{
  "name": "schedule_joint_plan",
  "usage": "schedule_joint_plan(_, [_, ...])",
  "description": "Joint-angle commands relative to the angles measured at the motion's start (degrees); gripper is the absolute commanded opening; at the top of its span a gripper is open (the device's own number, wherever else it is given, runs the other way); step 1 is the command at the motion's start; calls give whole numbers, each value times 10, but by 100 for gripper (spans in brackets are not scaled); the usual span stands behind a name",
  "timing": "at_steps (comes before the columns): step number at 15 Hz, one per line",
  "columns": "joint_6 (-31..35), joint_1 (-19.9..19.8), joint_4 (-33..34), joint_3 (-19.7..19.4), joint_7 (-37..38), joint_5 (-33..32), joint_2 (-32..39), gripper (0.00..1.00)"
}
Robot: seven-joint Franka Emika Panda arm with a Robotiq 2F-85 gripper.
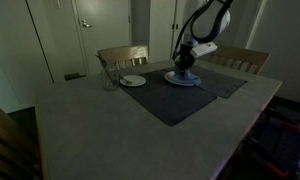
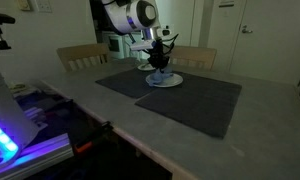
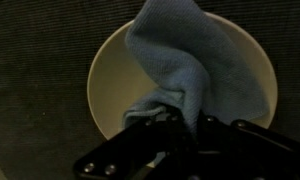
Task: Wipe the plate with the blue cloth
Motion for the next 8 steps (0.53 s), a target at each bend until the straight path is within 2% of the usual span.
schedule_joint_plan(1, [1, 6, -1, -5, -2, 10, 0, 3])
schedule_joint_plan(2, [1, 6, -2, -5, -2, 10, 0, 13])
schedule_joint_plan(8, [1, 6, -1, -5, -2, 10, 0, 13])
